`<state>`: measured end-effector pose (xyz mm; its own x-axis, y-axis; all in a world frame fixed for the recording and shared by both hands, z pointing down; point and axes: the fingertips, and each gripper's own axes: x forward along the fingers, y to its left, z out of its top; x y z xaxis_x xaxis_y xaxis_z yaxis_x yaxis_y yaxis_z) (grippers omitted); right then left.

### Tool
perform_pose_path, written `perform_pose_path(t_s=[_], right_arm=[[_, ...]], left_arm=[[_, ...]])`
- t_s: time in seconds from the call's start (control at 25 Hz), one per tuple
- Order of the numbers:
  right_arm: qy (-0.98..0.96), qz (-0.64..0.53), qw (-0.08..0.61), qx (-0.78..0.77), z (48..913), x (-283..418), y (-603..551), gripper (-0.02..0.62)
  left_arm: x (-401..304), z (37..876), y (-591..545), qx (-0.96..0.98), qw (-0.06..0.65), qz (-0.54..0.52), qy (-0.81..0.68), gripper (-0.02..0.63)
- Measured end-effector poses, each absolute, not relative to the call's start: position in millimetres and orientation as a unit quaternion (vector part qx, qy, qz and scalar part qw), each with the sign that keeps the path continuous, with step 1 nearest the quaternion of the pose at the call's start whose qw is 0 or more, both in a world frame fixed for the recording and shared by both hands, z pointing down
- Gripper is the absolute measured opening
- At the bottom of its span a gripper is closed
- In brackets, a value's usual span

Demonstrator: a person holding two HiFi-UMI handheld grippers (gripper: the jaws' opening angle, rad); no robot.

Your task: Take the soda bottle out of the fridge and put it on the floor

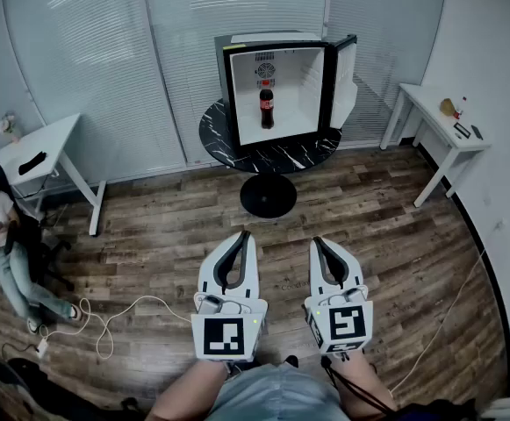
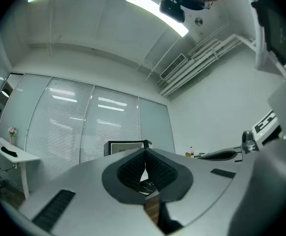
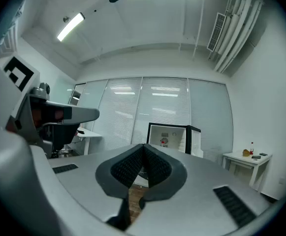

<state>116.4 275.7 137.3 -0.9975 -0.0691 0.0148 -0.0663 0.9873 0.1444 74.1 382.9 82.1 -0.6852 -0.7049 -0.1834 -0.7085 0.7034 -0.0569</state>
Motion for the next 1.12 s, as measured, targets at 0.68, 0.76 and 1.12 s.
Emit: perform_pose_path(t_s=[0.68,0.76,1.12], right_arm=[[-0.996,-0.072,-0.014,0.059,128.1,120.1,282.7,0.014],[-0.994,-0.083,-0.007,0.071,130.0,115.3,269.9,0.014],[-0.993,-0.055,0.038,0.093,170.5,60.2,195.3,0.014]], left_arm=[[63.5,110.9,407.5,-0.391,0.067,0.027,0.917,0.017],[61.8,113.8,400.3,-0.394,0.065,0.026,0.916,0.017],[17.7,132.0,349.7,-0.385,0.052,0.006,0.921,0.017]])
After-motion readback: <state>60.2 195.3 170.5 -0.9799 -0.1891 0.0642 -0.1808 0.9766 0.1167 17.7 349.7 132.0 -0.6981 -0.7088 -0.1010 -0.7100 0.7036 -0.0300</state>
